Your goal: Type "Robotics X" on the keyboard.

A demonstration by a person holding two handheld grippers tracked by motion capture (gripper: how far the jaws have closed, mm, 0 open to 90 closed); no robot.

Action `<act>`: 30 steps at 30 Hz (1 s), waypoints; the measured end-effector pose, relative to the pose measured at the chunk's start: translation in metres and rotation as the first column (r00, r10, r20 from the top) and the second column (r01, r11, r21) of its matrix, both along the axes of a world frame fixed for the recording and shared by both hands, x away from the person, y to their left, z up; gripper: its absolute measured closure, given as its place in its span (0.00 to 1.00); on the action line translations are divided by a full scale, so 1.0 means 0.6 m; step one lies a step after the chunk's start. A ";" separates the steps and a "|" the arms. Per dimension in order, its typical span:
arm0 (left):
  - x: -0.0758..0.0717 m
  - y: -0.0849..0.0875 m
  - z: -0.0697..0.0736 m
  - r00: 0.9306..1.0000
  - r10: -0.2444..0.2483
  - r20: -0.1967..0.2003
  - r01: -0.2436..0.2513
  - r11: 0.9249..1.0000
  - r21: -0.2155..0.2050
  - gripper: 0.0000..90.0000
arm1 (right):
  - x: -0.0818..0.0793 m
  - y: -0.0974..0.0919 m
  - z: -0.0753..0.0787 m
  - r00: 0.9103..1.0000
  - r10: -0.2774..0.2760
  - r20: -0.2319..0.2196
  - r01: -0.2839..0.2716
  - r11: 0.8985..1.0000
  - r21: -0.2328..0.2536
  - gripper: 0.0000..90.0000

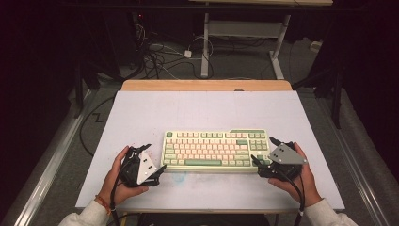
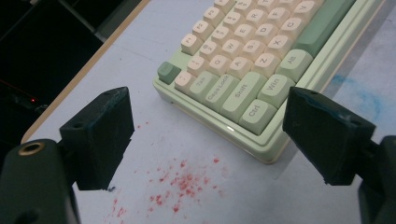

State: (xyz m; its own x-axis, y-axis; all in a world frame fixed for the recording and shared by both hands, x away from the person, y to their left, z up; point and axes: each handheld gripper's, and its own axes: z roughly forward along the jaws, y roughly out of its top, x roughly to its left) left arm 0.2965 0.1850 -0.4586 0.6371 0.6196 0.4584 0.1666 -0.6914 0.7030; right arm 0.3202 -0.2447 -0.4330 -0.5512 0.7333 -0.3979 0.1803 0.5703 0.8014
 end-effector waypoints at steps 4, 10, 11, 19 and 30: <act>-0.003 0.007 -0.003 1.000 0.006 -0.002 -0.006 1.000 -0.003 0.17 | -0.003 -0.009 -0.004 1.000 -0.007 -0.001 0.007 1.000 0.001 0.20; -0.007 0.011 -0.009 1.000 0.000 -0.013 0.000 1.000 0.006 0.17 | -0.008 -0.026 -0.010 1.000 -0.031 0.007 0.030 0.999 0.015 0.20; -0.007 0.012 -0.010 1.000 0.000 -0.014 0.000 1.000 0.007 0.17 | -0.008 -0.029 -0.011 0.999 -0.036 0.007 0.036 0.999 0.022 0.20; -0.009 0.030 -0.022 0.999 0.009 -0.043 -0.008 1.000 0.010 0.17 | -0.015 -0.053 -0.027 0.997 -0.075 -0.008 0.075 0.997 0.026 0.20; -0.017 0.063 -0.044 0.992 0.049 -0.113 -0.049 0.999 0.009 0.17 | -0.031 -0.079 -0.051 0.991 -0.122 -0.051 0.124 0.992 0.038 0.19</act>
